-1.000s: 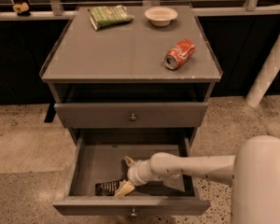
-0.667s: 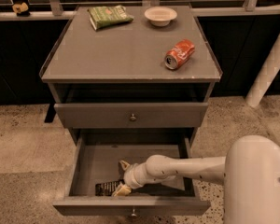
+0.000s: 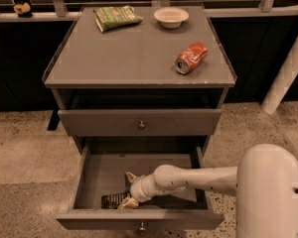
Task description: Pick rxbar chocolate from middle drawer and place on counter
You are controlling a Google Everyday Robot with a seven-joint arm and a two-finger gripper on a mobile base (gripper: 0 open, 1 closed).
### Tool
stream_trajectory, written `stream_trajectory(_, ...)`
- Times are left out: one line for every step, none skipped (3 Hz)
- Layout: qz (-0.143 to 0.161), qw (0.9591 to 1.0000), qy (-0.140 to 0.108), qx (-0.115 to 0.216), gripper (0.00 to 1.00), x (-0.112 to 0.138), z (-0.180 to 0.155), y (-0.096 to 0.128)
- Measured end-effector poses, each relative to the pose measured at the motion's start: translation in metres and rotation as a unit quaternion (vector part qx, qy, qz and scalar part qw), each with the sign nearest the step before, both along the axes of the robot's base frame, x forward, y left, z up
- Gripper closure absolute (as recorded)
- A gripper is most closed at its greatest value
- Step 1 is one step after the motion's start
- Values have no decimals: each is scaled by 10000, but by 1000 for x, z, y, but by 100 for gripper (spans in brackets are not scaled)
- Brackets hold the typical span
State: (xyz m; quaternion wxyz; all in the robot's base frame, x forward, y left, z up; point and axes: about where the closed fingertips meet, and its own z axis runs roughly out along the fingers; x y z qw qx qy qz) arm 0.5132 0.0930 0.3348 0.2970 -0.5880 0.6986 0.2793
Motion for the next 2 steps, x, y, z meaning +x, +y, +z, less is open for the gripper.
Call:
stream_trajectory(0,10000,0,0,19,0,0,0)
stream_trajectory(0,10000,0,0,42,0,0,0)
